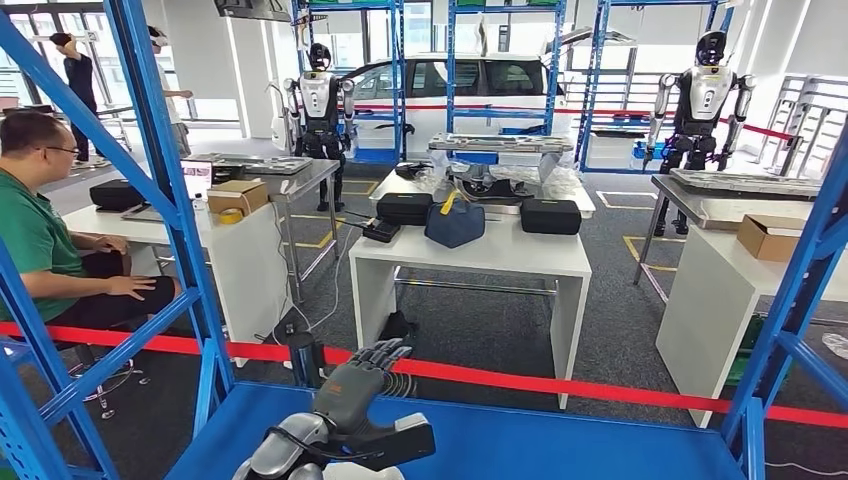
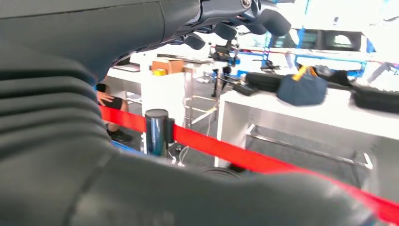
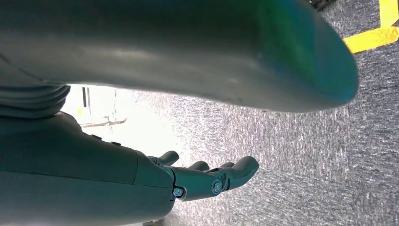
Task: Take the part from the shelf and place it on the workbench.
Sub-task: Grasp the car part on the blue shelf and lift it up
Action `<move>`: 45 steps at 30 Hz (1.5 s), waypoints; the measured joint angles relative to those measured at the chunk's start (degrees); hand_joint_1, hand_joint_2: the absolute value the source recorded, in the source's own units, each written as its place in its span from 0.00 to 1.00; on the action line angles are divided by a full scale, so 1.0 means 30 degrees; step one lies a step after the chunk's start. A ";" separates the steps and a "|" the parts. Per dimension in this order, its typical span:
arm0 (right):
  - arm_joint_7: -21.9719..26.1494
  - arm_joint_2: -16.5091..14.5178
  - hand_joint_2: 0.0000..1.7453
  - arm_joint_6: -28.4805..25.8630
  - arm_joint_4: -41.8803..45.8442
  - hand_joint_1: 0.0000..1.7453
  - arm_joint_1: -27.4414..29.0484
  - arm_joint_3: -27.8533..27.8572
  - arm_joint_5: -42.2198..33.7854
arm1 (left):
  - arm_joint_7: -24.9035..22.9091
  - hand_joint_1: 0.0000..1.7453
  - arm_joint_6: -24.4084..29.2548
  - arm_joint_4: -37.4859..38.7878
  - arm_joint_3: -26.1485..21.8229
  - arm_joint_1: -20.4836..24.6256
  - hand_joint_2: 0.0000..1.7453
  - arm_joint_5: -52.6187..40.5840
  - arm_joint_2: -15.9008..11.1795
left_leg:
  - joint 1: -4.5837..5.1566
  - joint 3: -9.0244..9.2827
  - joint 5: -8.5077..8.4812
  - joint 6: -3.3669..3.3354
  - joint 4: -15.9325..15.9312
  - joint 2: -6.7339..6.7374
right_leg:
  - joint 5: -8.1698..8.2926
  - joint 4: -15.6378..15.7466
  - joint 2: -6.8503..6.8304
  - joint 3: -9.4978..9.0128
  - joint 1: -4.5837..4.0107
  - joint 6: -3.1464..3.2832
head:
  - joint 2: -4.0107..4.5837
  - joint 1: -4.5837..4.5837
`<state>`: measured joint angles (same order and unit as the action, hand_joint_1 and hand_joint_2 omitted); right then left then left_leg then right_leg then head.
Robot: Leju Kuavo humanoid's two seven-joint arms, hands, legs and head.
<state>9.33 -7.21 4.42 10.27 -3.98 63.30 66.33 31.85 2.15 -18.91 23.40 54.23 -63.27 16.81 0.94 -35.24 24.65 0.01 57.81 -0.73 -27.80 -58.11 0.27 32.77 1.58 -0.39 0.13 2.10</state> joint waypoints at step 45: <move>0.0000 0.0000 0.00 0.0000 0.0000 0.00 0.0008 0.0610 0.0222 | 0.1863 0.00 -0.3121 0.0224 0.5963 -0.2961 1.00 0.2519 -0.0630 | -0.0012 0.0006 0.0001 0.0001 -0.0007 0.0005 | -0.0011 -0.0003 0.0002 -0.0005 -0.0010 -0.0009 | 0.0000 0.0000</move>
<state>9.33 -7.21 4.42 10.27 -3.95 65.13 67.00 37.44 -7.21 -18.24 41.29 45.35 -55.71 14.92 0.90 -35.22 24.65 0.01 57.79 -0.71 -27.83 -58.12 0.28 32.76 1.55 -0.42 0.13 2.10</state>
